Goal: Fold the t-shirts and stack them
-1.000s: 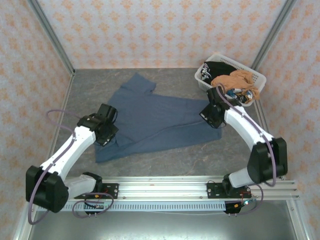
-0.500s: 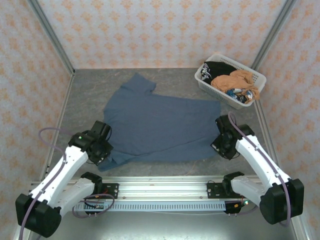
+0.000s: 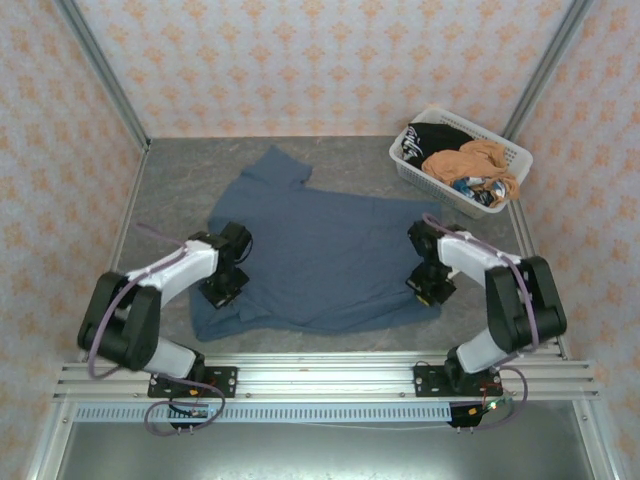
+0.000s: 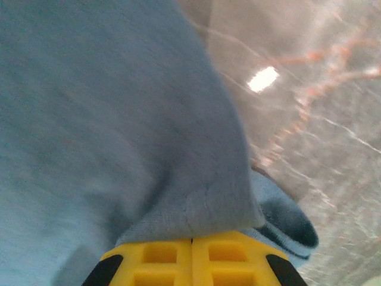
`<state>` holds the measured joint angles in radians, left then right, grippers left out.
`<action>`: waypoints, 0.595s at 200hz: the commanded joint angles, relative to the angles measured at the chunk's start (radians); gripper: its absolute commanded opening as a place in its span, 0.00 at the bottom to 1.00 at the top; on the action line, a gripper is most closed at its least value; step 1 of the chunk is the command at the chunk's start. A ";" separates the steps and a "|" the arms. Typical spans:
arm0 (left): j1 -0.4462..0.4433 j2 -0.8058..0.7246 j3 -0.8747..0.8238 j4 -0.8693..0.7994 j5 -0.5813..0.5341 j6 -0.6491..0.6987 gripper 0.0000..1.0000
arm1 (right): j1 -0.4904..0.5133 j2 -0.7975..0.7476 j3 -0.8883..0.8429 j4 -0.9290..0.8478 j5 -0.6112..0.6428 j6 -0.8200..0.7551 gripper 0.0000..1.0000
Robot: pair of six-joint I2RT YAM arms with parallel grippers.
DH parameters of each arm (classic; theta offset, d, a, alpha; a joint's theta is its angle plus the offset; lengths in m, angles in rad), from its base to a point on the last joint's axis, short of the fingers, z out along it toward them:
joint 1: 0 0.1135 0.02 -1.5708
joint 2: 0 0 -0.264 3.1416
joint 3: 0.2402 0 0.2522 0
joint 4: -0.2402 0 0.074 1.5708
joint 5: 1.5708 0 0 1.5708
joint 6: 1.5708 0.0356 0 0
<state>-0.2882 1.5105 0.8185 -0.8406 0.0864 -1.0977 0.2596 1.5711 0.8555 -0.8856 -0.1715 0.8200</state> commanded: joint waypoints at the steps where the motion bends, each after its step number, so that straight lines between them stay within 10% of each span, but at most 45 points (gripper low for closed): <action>1: 0.000 0.133 0.084 0.058 -0.062 0.016 0.00 | 0.006 0.098 0.062 0.107 0.040 -0.030 0.00; 119: 0.346 0.528 0.561 0.049 0.022 0.015 0.00 | 0.108 0.864 1.080 -0.033 -0.143 -0.050 0.00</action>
<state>-0.0181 1.9457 1.3155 -0.8394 0.1238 -1.0981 0.3565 2.2406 1.7905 -0.9276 -0.2386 0.7841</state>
